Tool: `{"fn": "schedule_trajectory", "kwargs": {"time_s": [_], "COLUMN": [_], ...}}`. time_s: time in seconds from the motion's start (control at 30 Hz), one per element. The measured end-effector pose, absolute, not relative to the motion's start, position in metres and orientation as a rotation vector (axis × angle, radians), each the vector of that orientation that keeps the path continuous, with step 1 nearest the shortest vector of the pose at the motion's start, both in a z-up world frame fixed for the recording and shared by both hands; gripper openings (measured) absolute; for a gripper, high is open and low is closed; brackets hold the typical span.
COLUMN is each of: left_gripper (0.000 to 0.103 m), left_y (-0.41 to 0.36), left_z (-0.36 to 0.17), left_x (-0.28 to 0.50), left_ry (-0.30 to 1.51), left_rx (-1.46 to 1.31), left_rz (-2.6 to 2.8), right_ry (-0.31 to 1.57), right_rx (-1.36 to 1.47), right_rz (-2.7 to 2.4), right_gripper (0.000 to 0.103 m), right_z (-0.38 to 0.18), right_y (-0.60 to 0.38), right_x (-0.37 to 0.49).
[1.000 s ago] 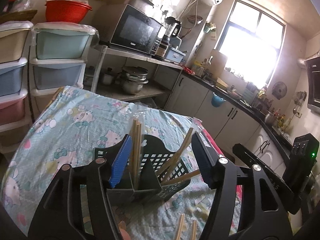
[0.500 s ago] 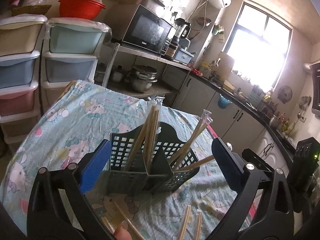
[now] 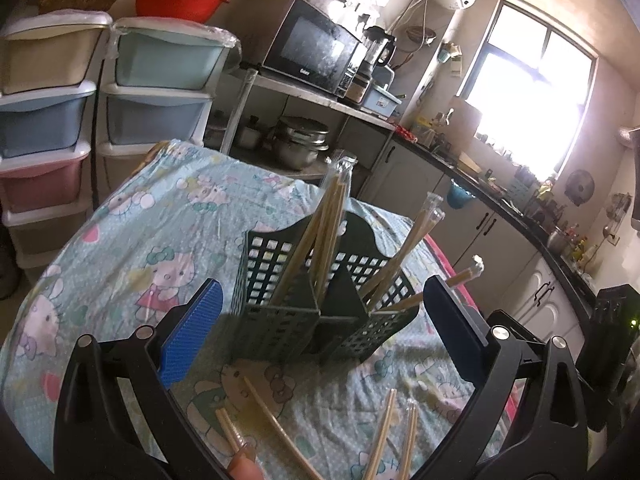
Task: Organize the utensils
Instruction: 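Move both grippers back from the caddy toward the remaining chopsticks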
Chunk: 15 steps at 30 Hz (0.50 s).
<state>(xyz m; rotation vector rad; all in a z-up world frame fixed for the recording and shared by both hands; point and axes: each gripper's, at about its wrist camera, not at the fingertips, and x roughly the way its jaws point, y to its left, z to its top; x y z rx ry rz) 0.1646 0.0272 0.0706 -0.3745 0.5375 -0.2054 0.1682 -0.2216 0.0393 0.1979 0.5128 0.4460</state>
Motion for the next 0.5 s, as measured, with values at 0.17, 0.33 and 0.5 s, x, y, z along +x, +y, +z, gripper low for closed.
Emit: {"fn": "schedule_trajectory", "kwargs": {"time_s": [0.17,0.33,0.5], "left_gripper": [0.092,0.092,0.092], "left_y": [0.028,0.028,0.026], "left_z": [0.058,0.046,0.032], "left_x": [0.162,0.16,0.158], "left_ry": [0.569,0.602,0.638], "left_rx": [-0.381,-0.383,-0.38], "left_rz": [-0.198,-0.197,-0.198], "right_ry": [0.549,0.584,0.618], "right_rx": [0.194,0.19,0.189], "right_rz": [0.447,0.44,0.43], "right_gripper": [0.052,0.052,0.052], "right_z": [0.028,0.015,0.006], "right_y": [-0.223,-0.226,-0.229], "right_x": [0.166,0.163,0.161]}}
